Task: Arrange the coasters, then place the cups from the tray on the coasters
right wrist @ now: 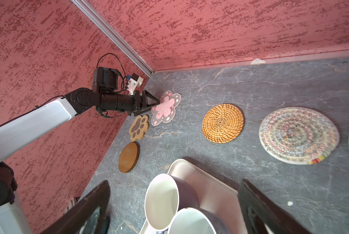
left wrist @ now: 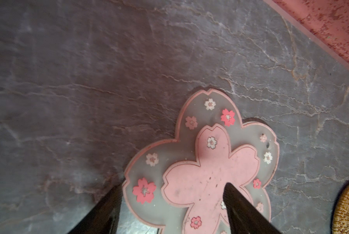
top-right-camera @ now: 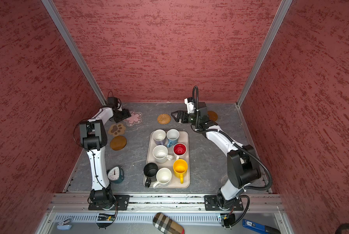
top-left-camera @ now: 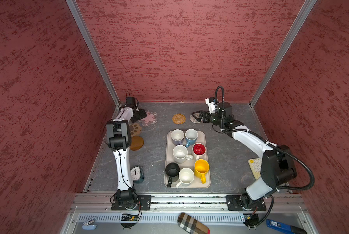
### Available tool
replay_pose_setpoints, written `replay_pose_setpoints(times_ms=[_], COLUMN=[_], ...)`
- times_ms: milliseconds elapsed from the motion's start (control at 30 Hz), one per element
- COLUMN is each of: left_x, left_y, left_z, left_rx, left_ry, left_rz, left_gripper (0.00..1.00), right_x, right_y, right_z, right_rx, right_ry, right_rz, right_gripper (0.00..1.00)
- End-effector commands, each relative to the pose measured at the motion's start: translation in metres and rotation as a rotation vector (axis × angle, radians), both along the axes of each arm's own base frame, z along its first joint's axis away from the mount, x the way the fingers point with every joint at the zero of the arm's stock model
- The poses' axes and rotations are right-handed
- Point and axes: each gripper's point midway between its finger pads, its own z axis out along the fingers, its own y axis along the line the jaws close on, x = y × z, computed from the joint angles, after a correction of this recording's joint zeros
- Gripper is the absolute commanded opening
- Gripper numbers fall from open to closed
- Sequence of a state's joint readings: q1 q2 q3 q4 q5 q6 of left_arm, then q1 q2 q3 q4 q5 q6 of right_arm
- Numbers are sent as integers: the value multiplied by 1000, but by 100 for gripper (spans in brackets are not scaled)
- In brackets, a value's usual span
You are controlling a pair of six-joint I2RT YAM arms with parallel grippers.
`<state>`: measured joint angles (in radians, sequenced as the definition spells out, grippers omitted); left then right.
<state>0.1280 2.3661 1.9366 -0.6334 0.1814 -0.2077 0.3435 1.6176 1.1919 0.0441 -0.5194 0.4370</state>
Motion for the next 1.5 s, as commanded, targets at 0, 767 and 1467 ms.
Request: replay_pose_setpoints(times_ms=[0,767,1467], left_x=[0,11,12], left_y=[-6,-19,-7], left_z=[-8,13,10], left_rx=[22,85,31], left_ry=[20,39,40], left_rz=[-32,-48,-81], left_gripper=[79,83,90], right_x=[-7,-18,-18], right_y=[-1,-9,-8], right_z=[10,14,16], right_rx=[-5,-20,-18], right_ry=[-29,-58,-60], right_rz=[2,-17,-13], right_gripper=[99,99,99])
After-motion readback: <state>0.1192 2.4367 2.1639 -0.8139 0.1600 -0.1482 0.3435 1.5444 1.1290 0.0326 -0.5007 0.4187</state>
